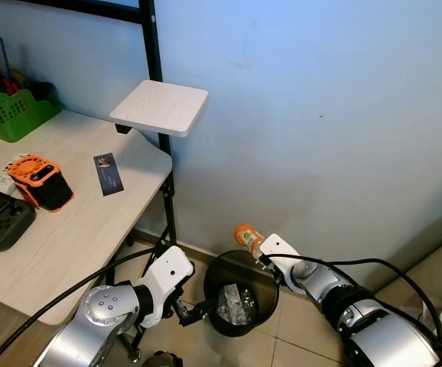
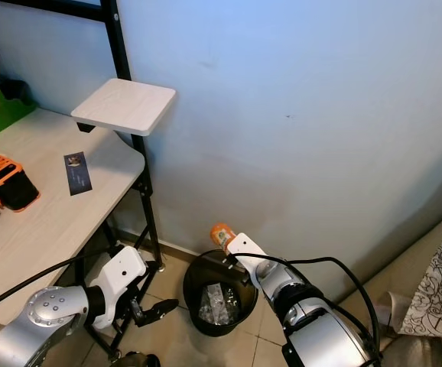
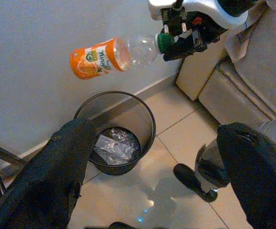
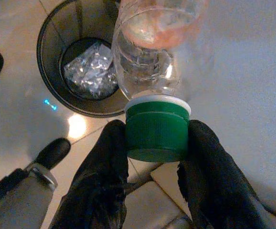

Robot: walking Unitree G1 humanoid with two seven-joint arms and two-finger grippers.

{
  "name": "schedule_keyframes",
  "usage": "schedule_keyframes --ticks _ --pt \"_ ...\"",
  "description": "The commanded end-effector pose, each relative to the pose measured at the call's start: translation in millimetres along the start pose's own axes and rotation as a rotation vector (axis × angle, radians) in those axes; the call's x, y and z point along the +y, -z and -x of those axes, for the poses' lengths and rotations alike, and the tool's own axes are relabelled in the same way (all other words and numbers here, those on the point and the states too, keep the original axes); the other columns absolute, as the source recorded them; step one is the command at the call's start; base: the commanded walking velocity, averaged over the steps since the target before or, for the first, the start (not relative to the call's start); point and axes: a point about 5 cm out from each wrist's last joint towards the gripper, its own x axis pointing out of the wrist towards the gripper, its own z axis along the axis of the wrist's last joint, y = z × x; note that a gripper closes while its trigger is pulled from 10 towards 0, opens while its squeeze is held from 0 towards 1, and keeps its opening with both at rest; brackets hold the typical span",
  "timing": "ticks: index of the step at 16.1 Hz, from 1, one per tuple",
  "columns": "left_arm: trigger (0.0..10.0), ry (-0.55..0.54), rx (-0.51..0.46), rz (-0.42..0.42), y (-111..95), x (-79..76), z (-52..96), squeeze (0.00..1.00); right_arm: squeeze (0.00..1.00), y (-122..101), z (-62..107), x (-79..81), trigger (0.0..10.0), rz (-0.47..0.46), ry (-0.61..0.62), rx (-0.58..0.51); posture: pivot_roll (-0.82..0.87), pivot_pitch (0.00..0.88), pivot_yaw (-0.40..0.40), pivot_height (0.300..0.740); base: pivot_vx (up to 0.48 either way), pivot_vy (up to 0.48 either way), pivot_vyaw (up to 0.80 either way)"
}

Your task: Clean up the room

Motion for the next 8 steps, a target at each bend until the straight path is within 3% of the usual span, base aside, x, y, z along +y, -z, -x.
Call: schedule_keyframes --ticks 1,2,3,8 --pt "10.0 0.007 0.018 -0.003 1.8 1.5 0.8 0.00 0.07 -3.8 1.5 -6.6 10.0 0.006 0.019 -0.014 -0.03 0.093 -0.039 0.740 0.000 0.000 0.00" --pt "10.0 0.006 0.029 -0.010 2.8 2.6 1.5 0.00 0.94 -3.8 1.5 -7.4 10.0 -0.002 0.023 -0.015 -0.03 0.092 -0.038 0.740 0.000 0.000 0.00" --pt "10.0 -0.006 0.047 -0.023 4.6 5.1 2.5 0.00 1.00 -5.4 1.7 -8.4 10.0 -0.013 0.027 -0.023 -0.03 0.093 -0.036 0.740 0.000 0.000 0.00" --pt "10.0 -0.013 0.070 -0.039 6.7 9.1 3.8 0.00 1.00 -10.9 1.5 -4.7 10.0 -0.049 0.003 -0.057 -0.04 0.095 -0.034 0.740 0.000 0.000 0.00"
